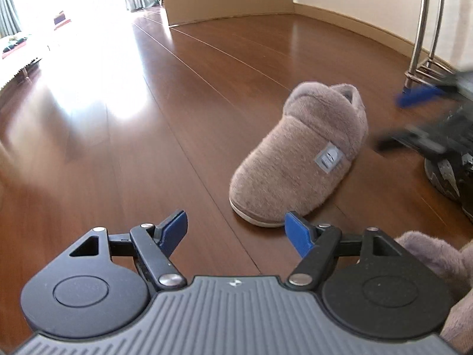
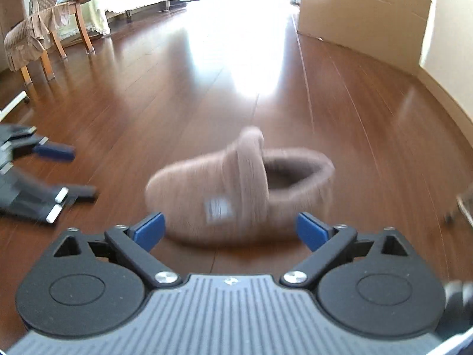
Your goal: Organize scattered shoes
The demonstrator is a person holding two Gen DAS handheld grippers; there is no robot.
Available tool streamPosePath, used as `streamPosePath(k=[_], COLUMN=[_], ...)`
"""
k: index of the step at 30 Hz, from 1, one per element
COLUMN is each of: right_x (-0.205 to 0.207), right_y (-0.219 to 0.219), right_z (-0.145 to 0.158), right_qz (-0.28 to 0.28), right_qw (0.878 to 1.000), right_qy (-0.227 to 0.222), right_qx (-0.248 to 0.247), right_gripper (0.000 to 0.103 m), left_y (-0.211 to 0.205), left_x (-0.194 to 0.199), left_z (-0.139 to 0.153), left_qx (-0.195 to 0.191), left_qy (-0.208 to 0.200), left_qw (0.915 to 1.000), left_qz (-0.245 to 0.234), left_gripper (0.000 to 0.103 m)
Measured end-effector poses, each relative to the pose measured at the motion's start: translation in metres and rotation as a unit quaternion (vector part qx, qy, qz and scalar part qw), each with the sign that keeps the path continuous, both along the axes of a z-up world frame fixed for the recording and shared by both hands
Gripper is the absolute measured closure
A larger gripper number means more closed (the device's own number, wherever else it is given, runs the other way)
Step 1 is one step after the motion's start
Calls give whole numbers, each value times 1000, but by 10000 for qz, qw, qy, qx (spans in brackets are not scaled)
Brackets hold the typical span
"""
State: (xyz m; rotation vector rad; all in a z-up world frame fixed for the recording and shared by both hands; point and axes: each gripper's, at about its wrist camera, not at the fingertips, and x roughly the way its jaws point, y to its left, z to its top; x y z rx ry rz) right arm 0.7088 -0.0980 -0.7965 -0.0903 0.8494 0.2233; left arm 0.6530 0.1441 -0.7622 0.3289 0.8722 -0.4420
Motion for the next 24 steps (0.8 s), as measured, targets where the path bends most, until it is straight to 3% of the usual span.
streamPosePath(k=[6, 8, 9, 11, 12, 13, 16, 24], right_x=[45, 55, 58, 61, 60, 57, 45, -17], right_y=[12, 13, 13, 15, 17, 18, 18, -14], right_z=[-24, -35, -38, -45, -46, -43, -29, 63], right_qz=[-95, -91, -61, 11, 67, 165, 604, 1774], right_qw=[9997, 9998, 9998, 9998, 9997, 9996, 9981, 9778], right_qy=[22, 132, 185, 189, 186, 185, 146, -567], right_qx=[-209, -104, -16, 105, 124, 104, 1, -965], right_gripper=[16, 29, 51, 66, 79, 83, 91, 91], left_y=[11, 15, 15, 17, 17, 17, 17, 15], left_x=[34, 49, 54, 60, 59, 57, 52, 23], left_z=[-22, -29, -32, -35, -34, -33, -30, -1], left_qx=[67, 135, 191, 249, 223, 198, 122, -201], left_qy=[-132, -173, -182, -188, -182, -175, -154, -283], left_qw=[9998, 9994, 9991, 9987, 9987, 9988, 9989, 9989], left_qz=[131, 260, 321, 408, 412, 417, 431, 305], left_gripper=[29, 29, 29, 29, 29, 29, 29, 29])
